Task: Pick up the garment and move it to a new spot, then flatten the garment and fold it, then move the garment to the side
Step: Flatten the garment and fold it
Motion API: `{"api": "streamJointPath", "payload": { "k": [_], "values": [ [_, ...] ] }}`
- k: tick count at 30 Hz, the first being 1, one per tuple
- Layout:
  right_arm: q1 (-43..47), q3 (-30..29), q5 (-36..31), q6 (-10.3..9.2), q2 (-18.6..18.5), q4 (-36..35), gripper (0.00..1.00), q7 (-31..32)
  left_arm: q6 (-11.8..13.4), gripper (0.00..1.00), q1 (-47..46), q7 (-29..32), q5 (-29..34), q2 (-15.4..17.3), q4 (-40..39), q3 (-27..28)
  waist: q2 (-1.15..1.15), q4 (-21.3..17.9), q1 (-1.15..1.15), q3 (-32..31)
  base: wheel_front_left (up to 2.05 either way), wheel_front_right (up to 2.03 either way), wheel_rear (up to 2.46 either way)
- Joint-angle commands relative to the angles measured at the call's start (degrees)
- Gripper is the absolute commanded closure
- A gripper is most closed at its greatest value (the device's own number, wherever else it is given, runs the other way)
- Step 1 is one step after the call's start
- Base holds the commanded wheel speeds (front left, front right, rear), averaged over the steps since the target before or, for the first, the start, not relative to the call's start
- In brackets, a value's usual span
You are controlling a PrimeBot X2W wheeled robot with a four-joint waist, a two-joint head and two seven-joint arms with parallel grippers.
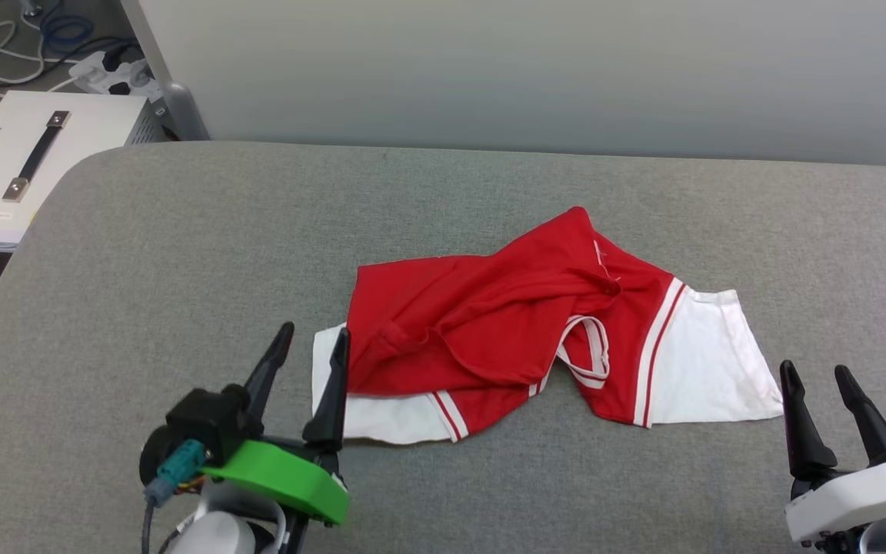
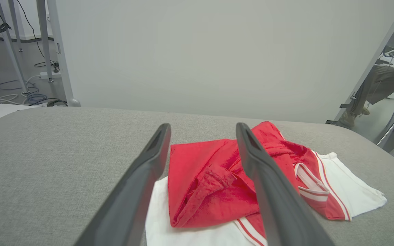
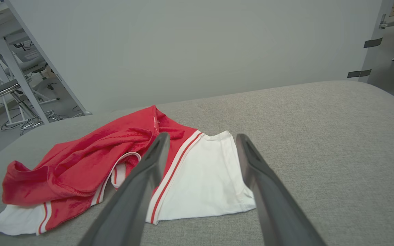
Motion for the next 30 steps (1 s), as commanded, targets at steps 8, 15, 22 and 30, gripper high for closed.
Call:
{"api": "streamJointPath", "payload": {
  "k": [8,15,22,30],
  "values": [
    [1.00,0.75,0.41,-0.05,0.67,-0.18,0.00,-0.90,-4.57,0.00,4.46,-0.32,7.01,-5.65,1.95,4.37,0.00,-0.49,0.00,0.02,0.00,0.00,0.00],
    [0.78,1.46,0.10,-0.05,0.74,-0.21,0.00,-0.58,-7.16,0.00,2.39,1.03,9.20,-3.78,6.68,3.21,0.00,-2.20,0.00,0.83,0.00,0.00,0.00],
    [0.24,2.25,-0.26,-0.05,0.81,-0.25,0.00,-0.25,-8.26,0.00,-6.09,15.48,8.56,1.55,10.98,-2.51,0.00,-3.86,0.00,3.89,0.00,0.00,0.00],
    [-1.67,3.41,-0.43,-0.05,0.95,0.40,0.00,-0.54,-8.43,0.00,-14.59,26.46,3.99,5.98,12.16,-6.02,0.00,-5.83,0.00,7.59,0.00,0.00,0.00]
  ]
}}
